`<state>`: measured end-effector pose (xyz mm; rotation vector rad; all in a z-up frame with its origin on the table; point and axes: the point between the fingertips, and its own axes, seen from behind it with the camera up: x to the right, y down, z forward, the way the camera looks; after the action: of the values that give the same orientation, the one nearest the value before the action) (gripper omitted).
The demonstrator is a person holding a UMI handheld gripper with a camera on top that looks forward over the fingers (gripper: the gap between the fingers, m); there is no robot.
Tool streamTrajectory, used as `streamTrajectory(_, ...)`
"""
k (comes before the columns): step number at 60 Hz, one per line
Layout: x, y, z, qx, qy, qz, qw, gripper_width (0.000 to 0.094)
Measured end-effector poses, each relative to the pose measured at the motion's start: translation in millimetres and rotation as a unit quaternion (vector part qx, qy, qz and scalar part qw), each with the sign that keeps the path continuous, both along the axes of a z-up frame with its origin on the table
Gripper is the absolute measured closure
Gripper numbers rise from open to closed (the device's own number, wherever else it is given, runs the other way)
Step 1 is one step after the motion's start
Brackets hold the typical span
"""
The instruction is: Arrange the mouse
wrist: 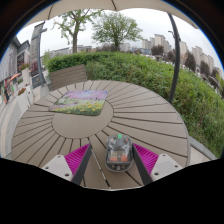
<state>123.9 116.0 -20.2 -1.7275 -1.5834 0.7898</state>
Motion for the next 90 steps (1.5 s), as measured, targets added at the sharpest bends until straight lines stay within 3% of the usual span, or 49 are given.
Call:
streamTrajectory(14,-6,-3,-2,-0.012,-0.019,-0.006,1.0,0.014)
streamTrajectory(17,-6,1,-2,-0.011,-0.023,-0.016,1.0,0.0261)
streamTrajectory(19,-8,12,-1,0.0,-0.026,-0.024,0.999,0.0519)
streamTrajectory(27,-15,23,16,-0.012,-0.041,-0.044,0.998,0.0583)
streamTrajectory(33,-43,28,66,0.006,-0.013,-0.049,0.999,0.0586)
streamTrajectory(44,-149,-31,160,-0.026,0.055,-0.036,0.997,0.0586)
streamTrajectory(48,-191,-56,172,-0.016,0.072,-0.036,0.997,0.0585)
streamTrajectory(53,-248,-94,145,-0.028,0.067,-0.029,0.997,0.0586)
streamTrajectory(57,-276,-115,106,-0.038,0.049,-0.034,0.997,0.0585)
streamTrajectory(63,-283,-124,37,-0.002,-0.007,-0.05,0.999,0.0564)
streamTrajectory(71,-271,-130,-3,0.005,-0.049,-0.059,0.997,0.0434)
streamTrajectory(73,-269,-128,1,0.01,-0.048,-0.064,0.997,0.0313)
streamTrajectory(75,-264,-124,5,0.021,-0.057,-0.069,0.996,0.0085)
streamTrajectory(78,-257,-120,20,0.035,-0.061,-0.076,0.995,0.0118)
streamTrajectory(90,-167,-129,126,0.049,-0.079,-0.079,0.993,0.0086)
